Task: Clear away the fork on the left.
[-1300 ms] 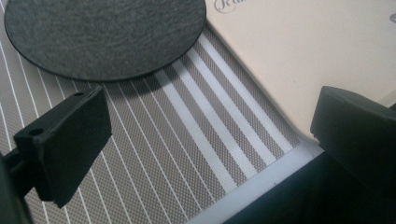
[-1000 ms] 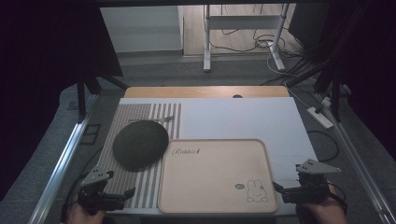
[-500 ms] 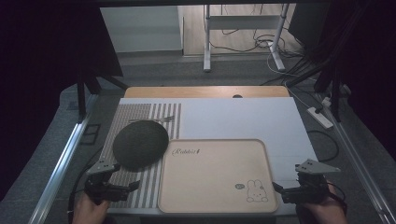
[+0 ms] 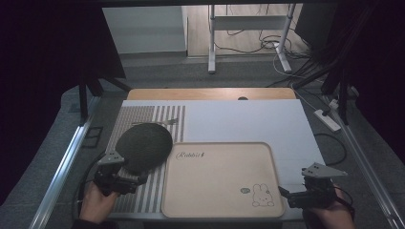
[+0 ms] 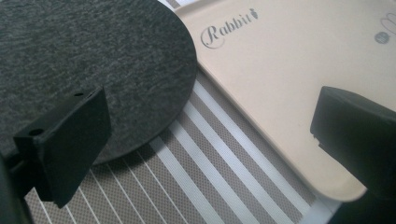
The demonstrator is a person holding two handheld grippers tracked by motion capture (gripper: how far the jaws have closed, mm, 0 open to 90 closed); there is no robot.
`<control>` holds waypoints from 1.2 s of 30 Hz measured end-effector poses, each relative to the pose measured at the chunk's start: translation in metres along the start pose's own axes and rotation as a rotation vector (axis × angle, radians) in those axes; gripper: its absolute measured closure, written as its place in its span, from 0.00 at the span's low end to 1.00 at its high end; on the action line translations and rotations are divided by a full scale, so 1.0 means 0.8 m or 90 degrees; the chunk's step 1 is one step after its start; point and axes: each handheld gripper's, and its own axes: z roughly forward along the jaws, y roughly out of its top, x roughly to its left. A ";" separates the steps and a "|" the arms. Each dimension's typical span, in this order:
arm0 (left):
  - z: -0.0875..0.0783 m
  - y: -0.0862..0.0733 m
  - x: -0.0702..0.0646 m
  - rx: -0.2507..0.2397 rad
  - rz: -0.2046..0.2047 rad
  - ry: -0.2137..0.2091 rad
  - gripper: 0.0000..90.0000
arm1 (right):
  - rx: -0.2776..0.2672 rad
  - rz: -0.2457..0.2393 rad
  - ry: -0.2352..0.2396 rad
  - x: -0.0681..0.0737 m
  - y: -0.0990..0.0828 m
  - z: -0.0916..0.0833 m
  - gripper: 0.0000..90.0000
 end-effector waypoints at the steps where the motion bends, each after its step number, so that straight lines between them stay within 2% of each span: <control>1: 0.002 0.002 0.001 0.001 0.000 0.000 0.00 | 0.000 0.000 0.000 0.000 0.000 0.000 0.00; 10: 0.022 0.028 0.016 0.016 -0.001 0.013 0.00 | 0.001 -0.002 -0.001 0.000 0.000 0.000 0.00; 15: 0.036 0.041 0.027 0.027 0.008 0.025 0.00 | 0.000 -0.002 0.000 0.000 0.000 0.001 0.00; 22: 0.055 0.063 0.042 0.037 -0.009 0.033 0.00 | 0.002 -0.003 -0.001 0.000 0.000 0.001 0.00; 26: 0.066 0.075 0.048 0.056 -0.009 0.046 0.00 | 0.002 -0.003 -0.001 0.000 0.000 0.001 0.00; 30: 0.076 0.088 0.054 0.063 -0.001 0.045 0.00 | 0.003 -0.003 -0.001 0.000 0.000 0.001 0.00; 36: 0.089 0.104 0.065 0.064 -0.003 0.036 0.00 | 0.004 -0.003 -0.001 0.000 0.000 0.001 0.00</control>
